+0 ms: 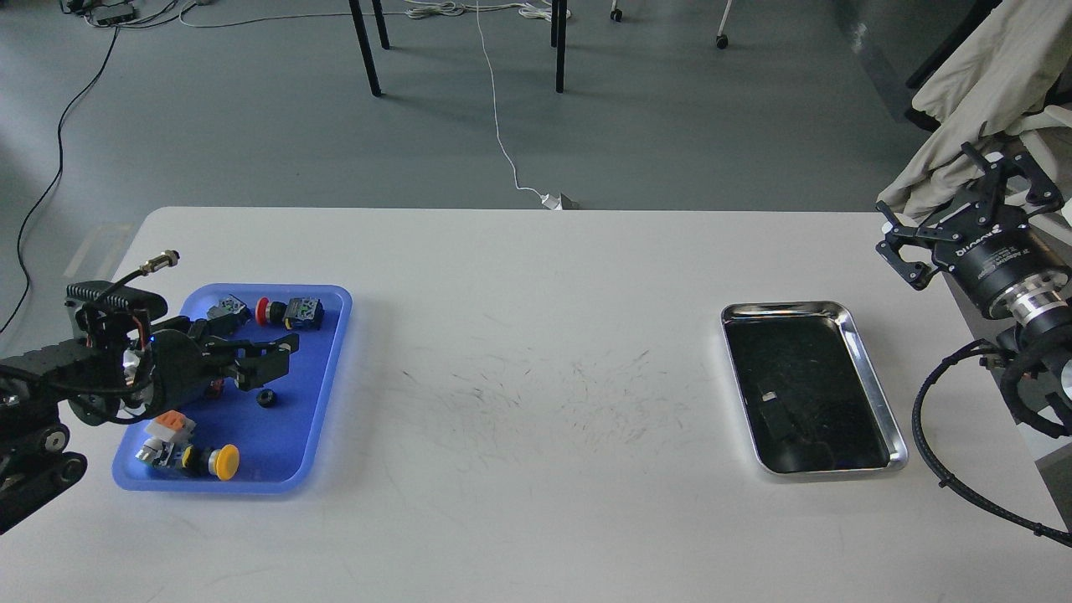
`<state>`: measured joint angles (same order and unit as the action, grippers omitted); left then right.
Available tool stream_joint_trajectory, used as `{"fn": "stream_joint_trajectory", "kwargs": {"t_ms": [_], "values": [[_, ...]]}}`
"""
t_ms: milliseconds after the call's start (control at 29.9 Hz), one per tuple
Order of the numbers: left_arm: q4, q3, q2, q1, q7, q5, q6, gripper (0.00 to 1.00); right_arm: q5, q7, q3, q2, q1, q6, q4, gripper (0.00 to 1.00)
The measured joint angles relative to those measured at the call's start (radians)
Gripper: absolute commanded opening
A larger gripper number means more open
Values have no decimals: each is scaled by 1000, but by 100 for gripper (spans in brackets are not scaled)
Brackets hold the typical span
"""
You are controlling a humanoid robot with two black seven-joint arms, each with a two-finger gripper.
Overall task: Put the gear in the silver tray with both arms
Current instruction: 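Lower the left gripper into the blue tray and grasp a black gear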
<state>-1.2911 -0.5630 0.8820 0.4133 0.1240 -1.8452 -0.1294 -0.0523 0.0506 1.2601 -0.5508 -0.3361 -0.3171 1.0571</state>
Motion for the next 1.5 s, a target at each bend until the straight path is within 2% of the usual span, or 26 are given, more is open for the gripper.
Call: {"fn": "stream_joint_trajectory", "kwargs": {"t_ms": [502,769,1237,1505], "values": [[171,42,-68,14,14,4,4,89,8,0,0,3,-5,16,-2,98],[208,42,-100,18,16,1,4,84,8,0,3,6,-10,23,-3,98],[296,86,-144,68,19,0,5,70,8,0,4,8,-11,31,-2,98],[318,88,-159,76,19,-15,4,54,8,0,4,8,-11,30,-2,98]]}}
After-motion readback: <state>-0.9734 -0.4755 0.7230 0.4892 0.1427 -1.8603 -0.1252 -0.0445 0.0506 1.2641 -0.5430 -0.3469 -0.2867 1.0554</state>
